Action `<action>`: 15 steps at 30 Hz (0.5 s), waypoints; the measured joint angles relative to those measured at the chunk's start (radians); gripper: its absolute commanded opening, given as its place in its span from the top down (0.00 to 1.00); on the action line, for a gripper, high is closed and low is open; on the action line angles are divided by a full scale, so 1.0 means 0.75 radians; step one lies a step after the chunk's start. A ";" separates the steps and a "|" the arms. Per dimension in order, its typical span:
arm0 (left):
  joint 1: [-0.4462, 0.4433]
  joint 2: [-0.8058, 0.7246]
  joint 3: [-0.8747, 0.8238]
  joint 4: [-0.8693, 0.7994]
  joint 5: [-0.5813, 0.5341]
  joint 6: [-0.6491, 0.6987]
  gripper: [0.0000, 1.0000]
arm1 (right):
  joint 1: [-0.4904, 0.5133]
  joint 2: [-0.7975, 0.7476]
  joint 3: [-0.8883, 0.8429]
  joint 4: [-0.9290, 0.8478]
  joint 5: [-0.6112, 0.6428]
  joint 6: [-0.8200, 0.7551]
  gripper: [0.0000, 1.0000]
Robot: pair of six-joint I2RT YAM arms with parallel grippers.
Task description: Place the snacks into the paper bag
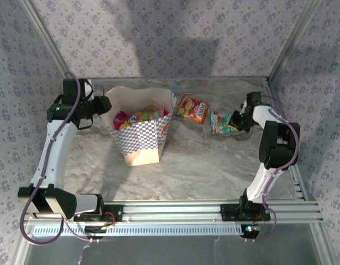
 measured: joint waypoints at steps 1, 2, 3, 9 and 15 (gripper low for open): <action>0.000 0.000 0.000 0.000 0.000 0.000 0.57 | 0.004 -0.010 -0.023 -0.004 0.000 0.001 0.54; 0.000 0.000 0.000 0.000 0.000 0.000 0.58 | 0.009 -0.014 -0.039 -0.006 0.000 -0.003 0.48; 0.000 0.000 0.000 0.000 0.001 0.000 0.57 | 0.011 -0.015 -0.054 -0.006 -0.001 -0.003 0.38; 0.000 0.000 -0.007 0.002 0.001 0.000 0.57 | 0.013 -0.018 -0.092 0.007 -0.025 -0.008 0.17; 0.000 -0.002 -0.017 0.002 0.001 0.001 0.57 | 0.018 -0.034 -0.112 0.043 -0.055 -0.007 0.14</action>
